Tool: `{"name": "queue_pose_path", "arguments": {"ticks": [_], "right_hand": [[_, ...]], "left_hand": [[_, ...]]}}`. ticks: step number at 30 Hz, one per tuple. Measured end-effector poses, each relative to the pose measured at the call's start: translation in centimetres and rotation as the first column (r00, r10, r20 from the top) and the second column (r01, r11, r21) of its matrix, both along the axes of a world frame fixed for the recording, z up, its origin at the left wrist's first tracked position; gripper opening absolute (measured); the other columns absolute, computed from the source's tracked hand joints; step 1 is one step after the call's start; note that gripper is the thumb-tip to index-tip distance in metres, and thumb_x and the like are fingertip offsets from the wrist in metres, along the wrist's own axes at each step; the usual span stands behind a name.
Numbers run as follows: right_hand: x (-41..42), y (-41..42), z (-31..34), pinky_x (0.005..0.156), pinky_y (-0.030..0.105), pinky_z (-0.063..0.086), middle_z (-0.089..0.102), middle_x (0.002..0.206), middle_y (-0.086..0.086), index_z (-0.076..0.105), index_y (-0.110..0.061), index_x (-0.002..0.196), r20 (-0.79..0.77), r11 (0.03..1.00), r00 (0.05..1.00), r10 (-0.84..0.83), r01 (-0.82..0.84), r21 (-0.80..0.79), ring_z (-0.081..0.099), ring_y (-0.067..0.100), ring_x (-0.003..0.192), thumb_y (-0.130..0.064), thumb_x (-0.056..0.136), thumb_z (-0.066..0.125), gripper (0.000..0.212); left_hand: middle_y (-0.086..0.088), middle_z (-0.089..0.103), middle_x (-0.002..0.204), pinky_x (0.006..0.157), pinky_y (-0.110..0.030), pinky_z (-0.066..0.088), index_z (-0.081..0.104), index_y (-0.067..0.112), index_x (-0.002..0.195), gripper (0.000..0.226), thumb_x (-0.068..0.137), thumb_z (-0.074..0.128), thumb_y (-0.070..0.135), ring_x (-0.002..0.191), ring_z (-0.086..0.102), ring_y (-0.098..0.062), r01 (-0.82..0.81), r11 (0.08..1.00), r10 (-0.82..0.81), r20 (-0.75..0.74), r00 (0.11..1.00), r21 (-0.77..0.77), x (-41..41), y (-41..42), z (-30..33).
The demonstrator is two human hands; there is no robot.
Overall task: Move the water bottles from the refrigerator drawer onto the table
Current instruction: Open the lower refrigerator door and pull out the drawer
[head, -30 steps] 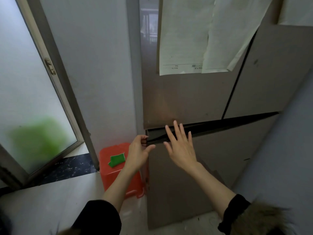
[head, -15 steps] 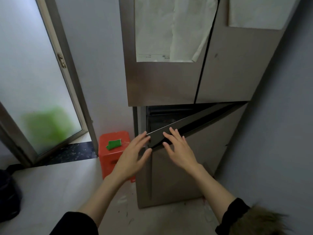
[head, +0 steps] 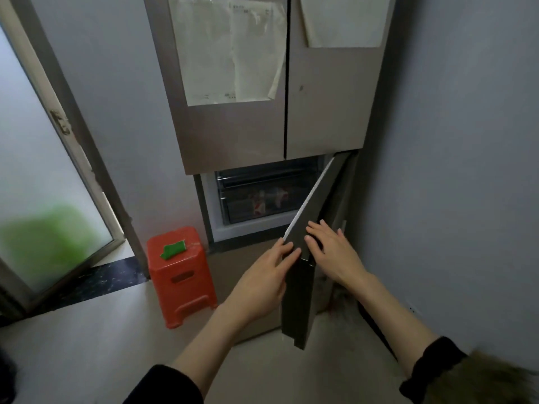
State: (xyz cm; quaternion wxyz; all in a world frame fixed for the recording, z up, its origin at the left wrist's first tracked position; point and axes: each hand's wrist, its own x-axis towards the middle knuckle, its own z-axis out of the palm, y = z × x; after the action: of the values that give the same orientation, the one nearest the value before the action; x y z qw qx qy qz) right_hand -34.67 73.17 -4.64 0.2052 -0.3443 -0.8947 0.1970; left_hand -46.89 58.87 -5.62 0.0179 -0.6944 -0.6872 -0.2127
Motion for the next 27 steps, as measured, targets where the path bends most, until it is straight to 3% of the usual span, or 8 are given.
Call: {"name": "queue_pose_path", "arguments": {"ticks": [5, 8, 11, 14, 19, 23, 27], "right_hand": [[7.4, 1.6, 0.0, 0.116, 0.046, 0.006, 0.028, 0.152, -0.012, 0.041, -0.025, 0.138, 0.049, 0.995, 0.996, -0.069, 0.072, -0.066, 0.01, 0.01, 0.144, -0.031, 0.1, 0.031, 0.04], [11.8, 2.8, 0.3, 0.117, 0.048, 0.011, 0.027, 0.153, -0.01, 0.041, -0.022, 0.139, 0.05, 0.992, 0.995, -0.085, 0.089, -0.089, 0.01, 0.013, 0.145, -0.026, 0.101, 0.031, 0.039], [16.0, 4.2, 0.8, 0.116, 0.041, 0.018, 0.03, 0.152, -0.007, 0.044, -0.018, 0.137, 0.048, 0.992, 0.995, -0.085, 0.089, -0.095, 0.014, 0.014, 0.144, -0.022, 0.101, 0.033, 0.038], [20.1, 6.0, 1.5, 0.113, 0.029, 0.022, 0.039, 0.148, -0.003, 0.051, -0.013, 0.131, 0.051, 0.995, 0.994, -0.092, 0.093, -0.028, 0.022, 0.016, 0.142, -0.019, 0.099, 0.039, 0.035], [25.4, 9.1, 2.2, 0.11, 0.027, 0.022, 0.044, 0.145, -0.001, 0.052, -0.015, 0.131, 0.145, 0.98, 0.975, -0.17, 0.152, 0.127, 0.026, 0.016, 0.14, -0.037, 0.095, 0.047, 0.043], [29.0, 10.7, 2.1, 0.109, 0.023, 0.022, 0.05, 0.138, 0.003, 0.052, -0.012, 0.13, 0.167, 0.946, 0.966, -0.199, 0.145, 0.29, 0.038, 0.016, 0.132, -0.028, 0.098, 0.041, 0.038], [32.0, 11.9, 1.5, 0.113, 0.032, 0.026, 0.042, 0.145, 0.002, 0.041, -0.014, 0.139, 0.176, 0.934, 0.944, -0.277, 0.223, 0.278, 0.037, 0.015, 0.133, -0.033, 0.099, 0.034, 0.045]], "left_hand": [[0.01, 0.017, 0.154, 0.113, -0.026, 0.006, 0.021, 0.028, 0.145, 0.061, 0.085, 0.028, 0.032, 0.139, 0.0, -0.002, 0.155, 0.988, -0.155, 0.0, 0.988, -0.01, 6.1, 1.1, 0.4], [0.017, 0.005, 0.151, 0.113, -0.023, -0.002, 0.012, 0.03, 0.147, 0.062, 0.092, 0.038, 0.016, 0.138, -0.007, 0.0, 0.228, 0.974, -0.227, -0.061, 0.972, 0.001, 9.2, 2.9, 0.3], [0.015, -0.005, 0.152, 0.114, -0.023, -0.004, 0.001, 0.028, 0.147, 0.068, 0.092, 0.039, 0.014, 0.138, -0.013, 0.001, 0.207, 0.978, -0.209, -0.078, 0.975, -0.023, 11.9, 5.0, 0.0], [0.01, -0.012, 0.155, 0.115, -0.028, -0.006, -0.007, 0.027, 0.147, 0.07, 0.093, 0.037, 0.019, 0.138, -0.017, -0.003, 0.166, 0.98, -0.175, -0.081, 0.981, -0.114, 14.7, 8.0, -0.2], [0.007, -0.018, 0.154, 0.113, -0.032, -0.01, -0.009, 0.026, 0.146, 0.071, 0.093, 0.038, 0.022, 0.138, -0.021, -0.007, 0.172, 0.948, -0.214, -0.139, 0.967, -0.269, 20.4, 12.8, -1.9], [0.01, -0.024, 0.15, 0.111, -0.031, -0.012, -0.011, 0.027, 0.146, 0.071, 0.095, 0.038, 0.025, 0.137, -0.024, -0.008, 0.178, 0.937, -0.229, -0.146, 0.962, -0.3, 23.7, 15.8, -2.4], [0.007, -0.02, 0.154, 0.114, -0.034, -0.009, -0.008, 0.024, 0.148, 0.069, 0.096, 0.038, 0.025, 0.141, -0.02, -0.012, 0.202, 0.922, -0.263, -0.151, 0.953, -0.33, 26.6, 18.8, -1.7]]}}
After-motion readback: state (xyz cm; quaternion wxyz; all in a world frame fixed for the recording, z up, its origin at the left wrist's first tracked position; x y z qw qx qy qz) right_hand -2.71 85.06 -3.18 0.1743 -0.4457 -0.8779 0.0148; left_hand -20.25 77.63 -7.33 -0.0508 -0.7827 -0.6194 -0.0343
